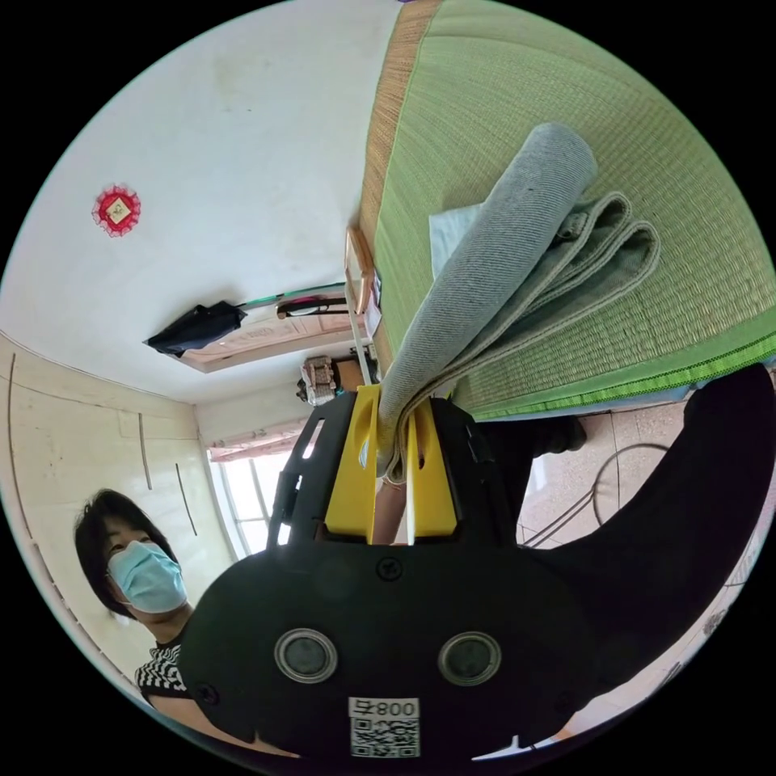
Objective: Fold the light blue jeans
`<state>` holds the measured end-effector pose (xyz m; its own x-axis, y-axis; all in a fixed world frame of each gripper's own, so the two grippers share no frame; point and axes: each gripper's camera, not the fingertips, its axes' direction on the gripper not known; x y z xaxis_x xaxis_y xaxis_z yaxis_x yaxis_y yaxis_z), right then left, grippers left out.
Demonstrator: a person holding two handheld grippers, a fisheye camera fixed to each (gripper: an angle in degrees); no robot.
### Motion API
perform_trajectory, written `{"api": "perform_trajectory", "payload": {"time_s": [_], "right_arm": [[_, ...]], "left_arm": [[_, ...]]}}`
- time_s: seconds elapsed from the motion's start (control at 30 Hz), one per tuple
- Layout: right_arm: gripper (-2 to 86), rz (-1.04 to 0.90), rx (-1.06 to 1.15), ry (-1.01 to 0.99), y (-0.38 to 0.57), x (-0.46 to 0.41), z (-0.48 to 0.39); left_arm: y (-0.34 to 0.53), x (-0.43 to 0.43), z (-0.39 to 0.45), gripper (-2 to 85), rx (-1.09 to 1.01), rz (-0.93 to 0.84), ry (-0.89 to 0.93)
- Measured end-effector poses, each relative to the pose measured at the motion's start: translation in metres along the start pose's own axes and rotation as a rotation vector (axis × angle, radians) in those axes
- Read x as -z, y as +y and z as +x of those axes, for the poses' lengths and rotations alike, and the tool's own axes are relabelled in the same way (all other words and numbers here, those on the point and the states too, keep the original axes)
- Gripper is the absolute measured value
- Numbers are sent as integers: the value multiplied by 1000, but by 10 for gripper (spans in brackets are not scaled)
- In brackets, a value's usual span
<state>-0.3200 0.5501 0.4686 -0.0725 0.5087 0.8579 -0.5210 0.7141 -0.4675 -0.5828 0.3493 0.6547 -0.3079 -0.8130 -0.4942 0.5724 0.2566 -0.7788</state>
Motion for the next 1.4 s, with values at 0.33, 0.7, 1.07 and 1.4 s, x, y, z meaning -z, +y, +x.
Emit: {"api": "perform_trajectory", "payload": {"time_s": [0.33, 0.7, 1.07, 1.4], "right_arm": [[43, -14, -10, 7, 12, 18, 51], [33, 87, 73, -144, 3, 102, 78], [19, 478, 369, -63, 7, 369, 2], [31, 801, 293, 123, 79, 491, 137]], "left_arm": [[0, -99, 16, 49, -92, -71, -108], [-8, -289, 111, 41, -374, -191, -139], [25, -680, 234, 42, -691, -530, 2], [61, -995, 166, 48, -824, -863, -196]]}}
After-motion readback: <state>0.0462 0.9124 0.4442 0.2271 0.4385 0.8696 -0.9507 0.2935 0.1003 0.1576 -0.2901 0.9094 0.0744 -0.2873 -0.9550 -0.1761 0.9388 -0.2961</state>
